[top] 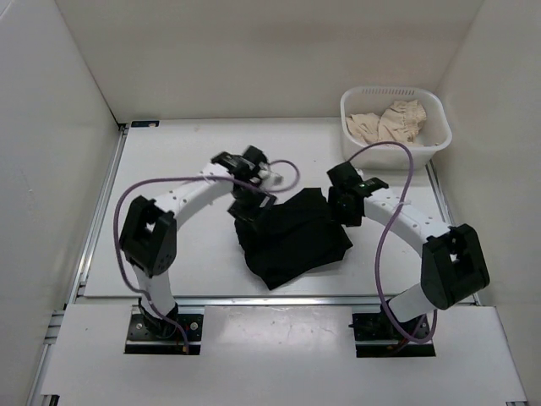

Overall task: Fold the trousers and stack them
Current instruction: Fold the trousers

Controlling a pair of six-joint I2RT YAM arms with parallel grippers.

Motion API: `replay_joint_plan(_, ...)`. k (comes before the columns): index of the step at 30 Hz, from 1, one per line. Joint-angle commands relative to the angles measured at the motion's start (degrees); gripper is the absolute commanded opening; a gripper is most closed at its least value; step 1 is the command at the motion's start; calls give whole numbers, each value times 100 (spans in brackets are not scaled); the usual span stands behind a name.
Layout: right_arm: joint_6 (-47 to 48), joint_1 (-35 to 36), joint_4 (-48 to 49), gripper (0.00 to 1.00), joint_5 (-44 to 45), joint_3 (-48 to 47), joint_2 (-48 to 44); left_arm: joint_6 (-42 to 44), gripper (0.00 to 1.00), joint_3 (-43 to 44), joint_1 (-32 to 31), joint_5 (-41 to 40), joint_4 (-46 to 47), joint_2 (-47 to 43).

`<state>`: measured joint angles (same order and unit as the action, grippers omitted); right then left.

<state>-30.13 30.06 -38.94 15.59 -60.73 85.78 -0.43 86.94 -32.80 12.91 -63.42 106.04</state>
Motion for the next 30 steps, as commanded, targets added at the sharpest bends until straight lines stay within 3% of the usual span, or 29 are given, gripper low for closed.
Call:
replay_joint_plan(1,-388,-421,668,56,-890,550,-342,43,72,-595,-1016,-339,329,-672)
replay_joint_plan(7,-1029,-765,1265,55,-1664,1624,-465,43,72,-1845,-2141,-1192,1146,-549)
replay_joint_plan(10,-1476,-765,1538,52,-1858,2099,-657,43,71,-2487,-2301,-2148,1594,-610)
replay_joint_plan(15,-2093,-765,1653,50,-2052,2574,-1307,43,71,-3253,-2363,-2899,2000,-1049)
replay_joint_plan(21,-1620,-932,608,55,-1789,1751,-1862,43,74,-3438,-2363,-2776,2000,-1708)
replay_joint_plan(23,-1286,-1082,545,62,-1840,1408,-1863,43,77,-3438,-2363,-2715,2000,-2033)
replay_joint_plan(26,-1013,-1257,703,71,-2121,897,-1548,43,81,-3351,-2363,-2443,1737,-2464)
replay_joint_plan(30,-837,-1380,1195,77,-2499,291,-538,43,83,-2981,-2012,-1425,1139,-2667)
